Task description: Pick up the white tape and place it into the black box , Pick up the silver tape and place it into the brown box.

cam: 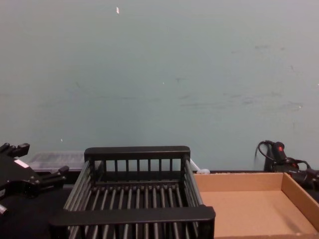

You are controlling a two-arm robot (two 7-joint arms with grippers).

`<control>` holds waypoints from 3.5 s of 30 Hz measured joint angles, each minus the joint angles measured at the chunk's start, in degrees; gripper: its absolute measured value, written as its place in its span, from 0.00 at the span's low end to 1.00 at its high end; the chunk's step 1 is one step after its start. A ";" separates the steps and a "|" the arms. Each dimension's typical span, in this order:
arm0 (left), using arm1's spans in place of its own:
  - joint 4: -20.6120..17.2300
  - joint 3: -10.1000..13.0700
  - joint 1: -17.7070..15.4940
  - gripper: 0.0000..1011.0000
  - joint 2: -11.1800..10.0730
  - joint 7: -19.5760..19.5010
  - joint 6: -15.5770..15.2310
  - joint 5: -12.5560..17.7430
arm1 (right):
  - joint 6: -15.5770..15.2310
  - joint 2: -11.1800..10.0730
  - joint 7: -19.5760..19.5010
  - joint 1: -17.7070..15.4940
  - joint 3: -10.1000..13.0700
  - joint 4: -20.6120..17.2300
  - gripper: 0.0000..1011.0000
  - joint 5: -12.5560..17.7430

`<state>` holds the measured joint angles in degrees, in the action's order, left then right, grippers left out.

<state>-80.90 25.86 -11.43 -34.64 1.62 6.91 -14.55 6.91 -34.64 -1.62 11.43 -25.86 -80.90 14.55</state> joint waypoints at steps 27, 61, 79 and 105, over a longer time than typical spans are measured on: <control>0.00 0.00 0.00 0.99 0.00 0.00 0.00 0.00 | 0.00 0.00 0.00 0.00 0.00 0.00 0.99 0.00; 0.00 0.00 0.00 0.99 0.00 0.00 0.00 0.00 | -4.80 -2.26 3.46 -5.70 4.20 -8.29 0.99 3.41; 0.00 0.00 0.00 0.99 0.00 0.00 0.00 0.00 | -10.89 -7.92 8.11 -18.88 12.04 -20.46 0.99 10.49; 0.00 0.00 0.00 0.99 0.00 0.00 0.00 0.00 | -17.13 -6.69 14.34 -21.97 13.20 -19.69 0.99 11.22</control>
<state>-80.90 25.86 -11.43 -34.65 1.62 6.91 -14.55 -10.22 -41.33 12.72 -10.54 -12.66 -100.59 25.77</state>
